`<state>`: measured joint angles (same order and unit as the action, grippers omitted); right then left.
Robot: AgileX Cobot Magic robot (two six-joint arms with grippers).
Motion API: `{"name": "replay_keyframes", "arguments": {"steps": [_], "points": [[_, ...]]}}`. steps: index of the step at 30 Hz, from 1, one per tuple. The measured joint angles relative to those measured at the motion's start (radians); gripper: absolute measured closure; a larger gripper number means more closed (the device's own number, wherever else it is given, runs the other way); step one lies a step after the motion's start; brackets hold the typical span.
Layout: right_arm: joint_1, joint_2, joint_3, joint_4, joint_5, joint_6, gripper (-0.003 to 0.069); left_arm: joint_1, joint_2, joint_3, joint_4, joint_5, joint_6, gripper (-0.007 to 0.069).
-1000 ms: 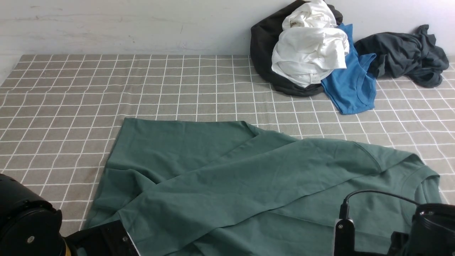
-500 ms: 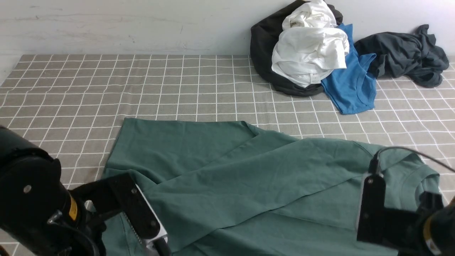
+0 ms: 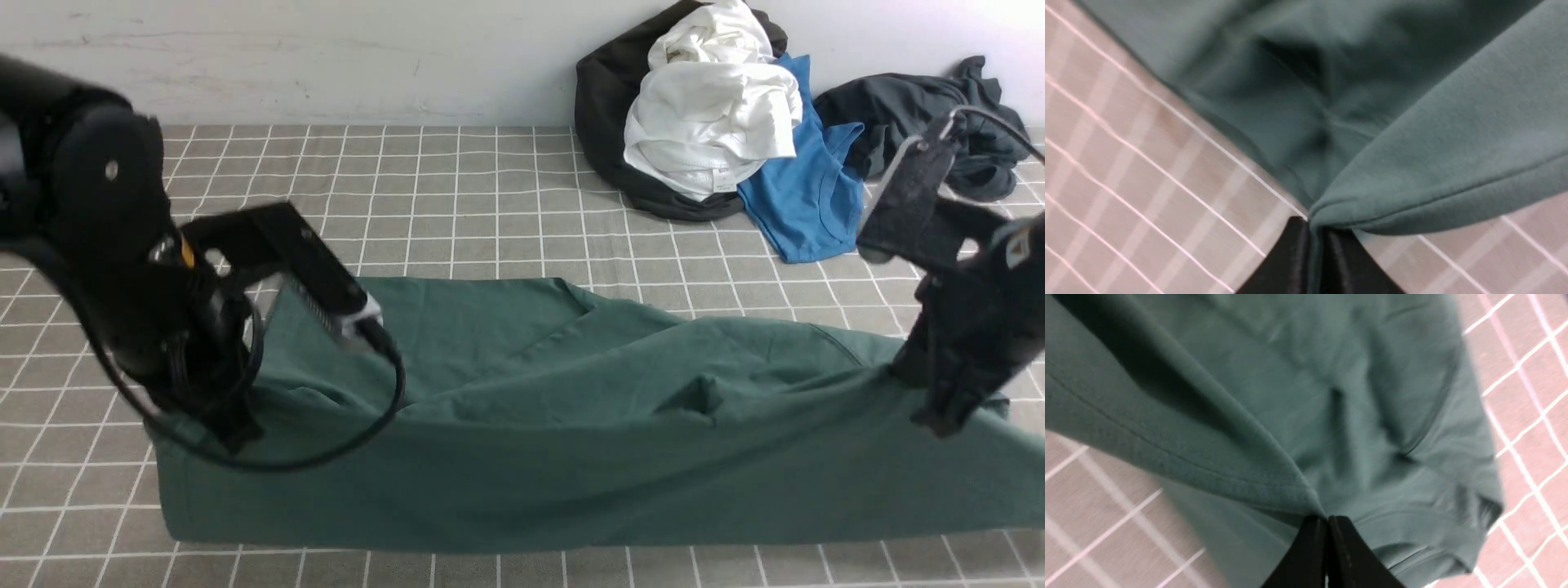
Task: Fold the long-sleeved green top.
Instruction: Use both arms to drag the lower edge of the fabric forward and fold it over the upper edge
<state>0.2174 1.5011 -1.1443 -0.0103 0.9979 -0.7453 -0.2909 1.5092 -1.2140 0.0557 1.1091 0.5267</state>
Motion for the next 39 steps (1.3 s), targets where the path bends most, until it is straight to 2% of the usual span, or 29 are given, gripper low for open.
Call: {"name": "replay_keyframes", "arguments": {"steps": [10,17,24,31,34,36,39], "points": [[-0.023,0.315,-0.304,0.001,0.0,-0.016,0.0669,0.116,0.327,-0.389,-0.079,0.024,0.114,0.0601],[-0.027,0.479,-0.461,-0.026,-0.022,-0.005,0.0669,0.176,0.503,-0.577,-0.107,0.038,0.134,0.0601],[-0.045,0.583,-0.503,-0.035,-0.109,0.038,0.0669,0.196,0.636,-0.671,-0.109,-0.018,0.137,0.0601],[-0.062,0.628,-0.504,-0.037,-0.153,0.113,0.0652,0.197,0.699,-0.677,-0.109,-0.085,0.137,0.0589],[-0.072,0.632,-0.504,-0.038,-0.185,0.161,0.0597,0.197,0.711,-0.679,-0.102,-0.115,0.137,0.0547],[-0.08,0.633,-0.504,-0.038,-0.223,0.238,0.0512,0.2,0.715,-0.679,-0.097,-0.153,0.133,0.0469],[-0.082,0.632,-0.51,-0.044,-0.236,0.317,0.0439,0.204,0.715,-0.685,-0.096,-0.173,0.11,0.0406]]}}
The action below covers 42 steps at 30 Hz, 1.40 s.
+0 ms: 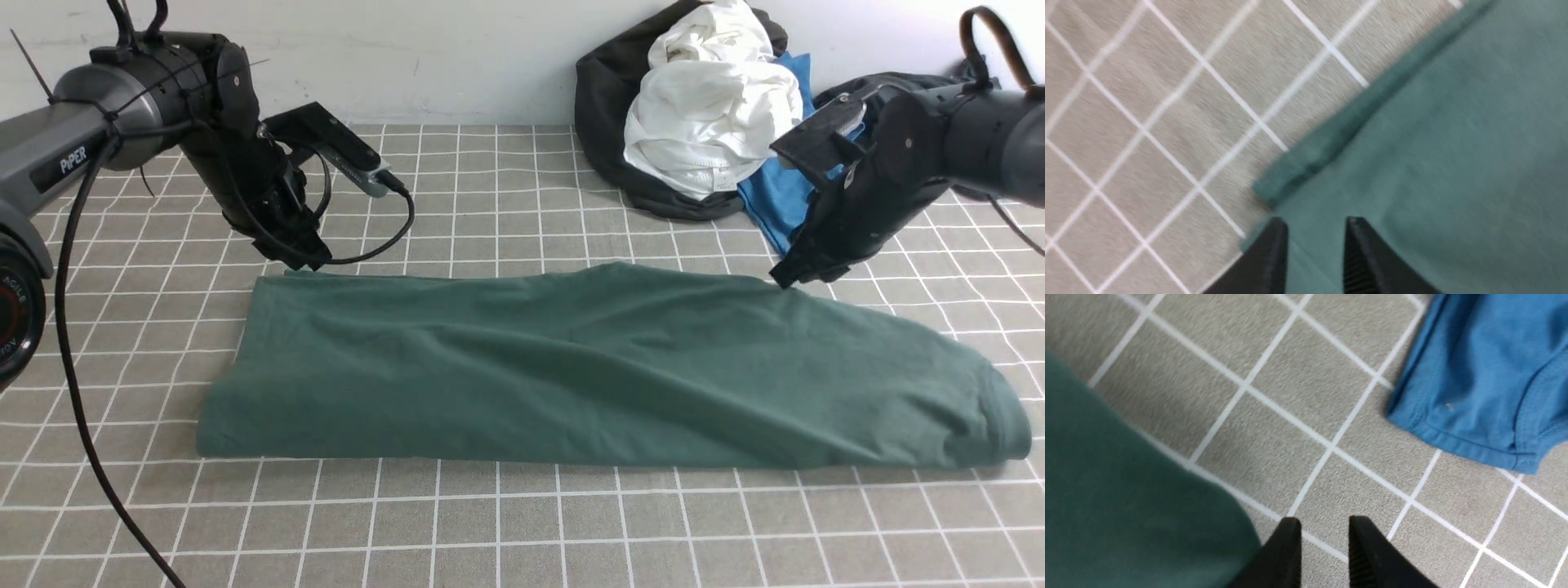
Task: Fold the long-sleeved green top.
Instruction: Use both arms to drag the lower edge of the fabric forward and fold it over the upper edge, then use the right arm to clamp the right edge of the fabric
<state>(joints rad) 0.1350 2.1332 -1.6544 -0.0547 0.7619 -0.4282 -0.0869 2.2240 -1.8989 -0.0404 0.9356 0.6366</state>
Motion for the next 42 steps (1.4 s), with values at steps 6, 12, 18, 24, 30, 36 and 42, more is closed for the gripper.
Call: {"name": "replay_keyframes", "arguments": {"steps": [6,12,18,24,30,36,42], "points": [[0.011,-0.045,-0.077,-0.007,0.106,0.125,0.0312,0.016,0.0,-0.117,0.006,0.13,-0.206,0.025],[0.022,-0.117,-0.1,0.018,0.259,0.19,0.0307,-0.011,-0.014,-0.149,-0.041,0.276,-0.273,0.0359],[-0.017,-0.187,-0.074,0.016,0.425,0.248,0.0308,-0.079,-0.081,0.042,-0.064,0.276,-0.26,0.0593],[-0.141,-0.313,0.152,0.016,0.336,0.328,0.0308,-0.093,-0.129,0.292,-0.067,0.275,-0.24,0.0632],[-0.252,-0.303,0.315,0.015,0.224,0.393,0.0296,-0.047,-0.129,0.377,-0.058,0.256,-0.253,0.0632],[-0.291,-0.199,0.357,0.055,0.125,0.409,0.0207,-0.021,-0.13,0.385,-0.062,0.242,-0.255,0.0632],[-0.291,-0.126,0.354,0.064,0.086,0.441,0.0141,-0.019,-0.131,0.385,-0.075,0.241,-0.255,0.0632]]}}
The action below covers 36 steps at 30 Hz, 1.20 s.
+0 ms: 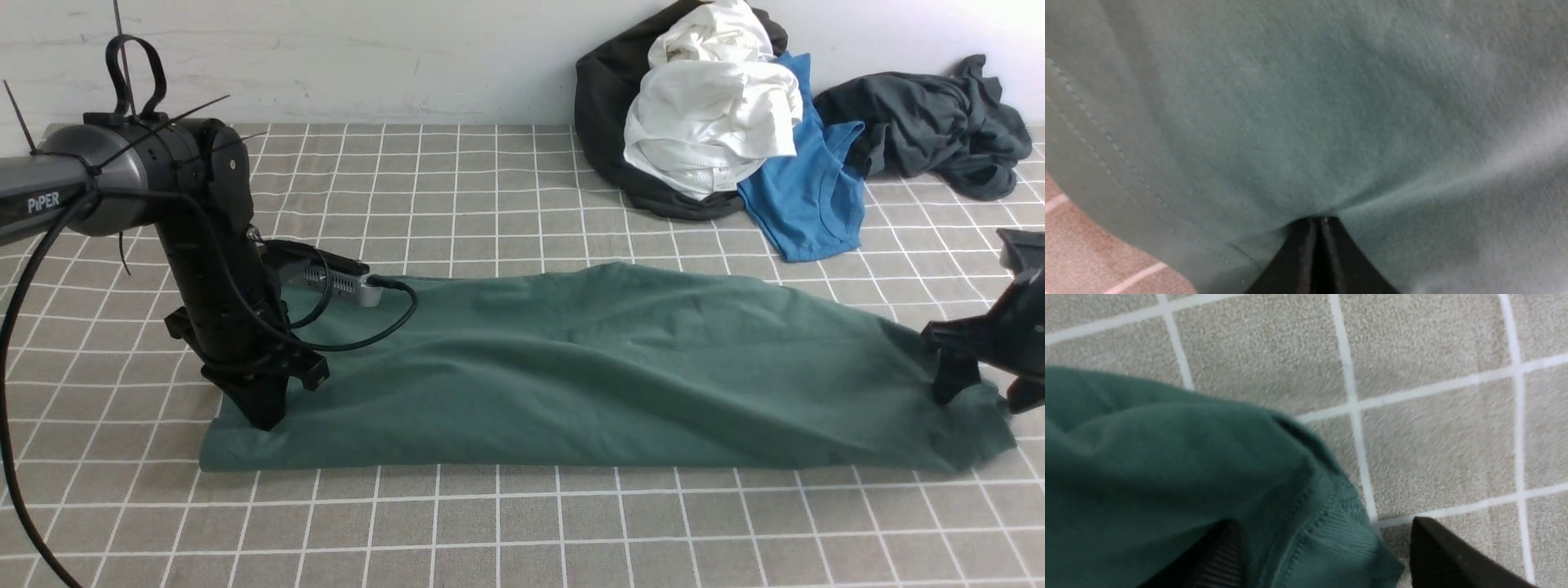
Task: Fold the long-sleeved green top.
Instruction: Use the right arm to clamp the right edge of the fabric, then use the right arm to drag the right edge of the fabric to the left and folds it over the left edge
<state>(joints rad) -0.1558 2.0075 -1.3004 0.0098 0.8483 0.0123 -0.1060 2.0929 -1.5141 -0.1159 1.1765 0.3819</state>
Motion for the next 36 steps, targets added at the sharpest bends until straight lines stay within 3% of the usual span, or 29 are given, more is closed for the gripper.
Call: {"name": "replay_keyframes", "arguments": {"steps": [4,8,10,14,17,22,27,30,36], "points": [[-0.002,0.005,-0.002,0.017,0.001,-0.012,0.0144,0.001,0.0,0.0,-0.012,0.0,0.001,0.0632],[-0.005,0.005,-0.003,0.053,0.001,-0.07,0.0193,0.002,0.0,0.0,-0.014,0.0,0.001,0.0632],[-0.007,0.005,-0.003,0.08,0.001,-0.115,0.0258,0.002,0.0,0.0,-0.015,-0.002,0.001,0.0632],[-0.007,-0.006,0.0,0.141,0.007,-0.217,0.0519,0.002,-0.024,0.002,-0.023,-0.027,0.001,0.0632],[-0.007,-0.028,0.0,0.148,0.017,-0.251,0.0611,0.002,-0.062,0.002,-0.032,-0.033,0.001,0.0632],[-0.004,-0.141,0.003,0.022,0.043,-0.217,0.0617,0.002,-0.191,0.002,-0.038,-0.027,0.001,0.0632],[-0.001,-0.322,-0.018,-0.157,0.083,-0.087,0.0617,0.002,-0.39,0.002,-0.042,-0.015,0.001,0.0632],[0.008,-0.384,-0.078,-0.153,0.125,-0.077,0.0617,0.002,-0.471,0.002,-0.043,-0.002,0.002,0.0632],[0.172,-0.423,-0.349,-0.01,0.265,-0.158,0.0617,0.002,-0.628,0.003,-0.046,0.007,0.003,0.0632]]}}
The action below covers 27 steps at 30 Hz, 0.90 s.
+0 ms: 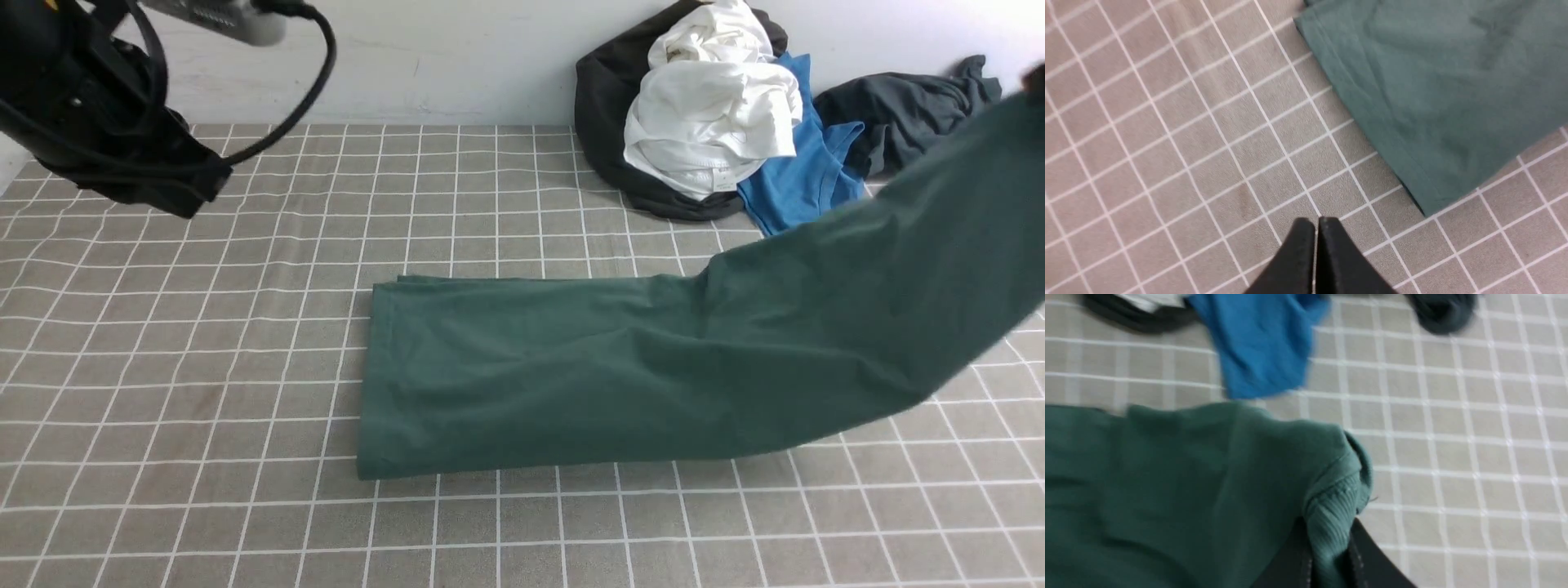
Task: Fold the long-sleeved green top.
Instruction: Use the right arm to drag the right edge of the fabric to the left and folds it over the left edge
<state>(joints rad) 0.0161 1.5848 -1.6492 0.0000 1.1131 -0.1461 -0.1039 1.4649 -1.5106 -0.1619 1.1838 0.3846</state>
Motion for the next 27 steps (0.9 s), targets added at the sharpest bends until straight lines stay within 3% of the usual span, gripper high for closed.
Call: {"name": "replay_keyframes", "arguments": {"steps": [5,12,16,22,27], "points": [[0.266,0.112,-0.212,0.148,0.037,-0.013,0.0617,0.0,-0.148,0.0,0.003,0.0,0.001,0.0632],[0.484,0.377,-0.351,0.298,-0.034,0.029,0.0617,0.0,-0.269,0.0,-0.003,0.037,0.001,0.0632],[0.54,0.495,-0.389,0.377,-0.096,0.039,0.0617,0.0,-0.293,0.0,-0.004,0.071,0.001,0.0632],[0.58,0.667,-0.418,0.622,-0.188,-0.01,0.0601,0.0,-0.312,0.0,-0.005,0.076,0.001,0.0632],[0.578,0.695,-0.419,0.751,-0.185,-0.093,0.0473,-0.016,-0.315,0.0,-0.005,0.076,0.001,0.0632]]}}
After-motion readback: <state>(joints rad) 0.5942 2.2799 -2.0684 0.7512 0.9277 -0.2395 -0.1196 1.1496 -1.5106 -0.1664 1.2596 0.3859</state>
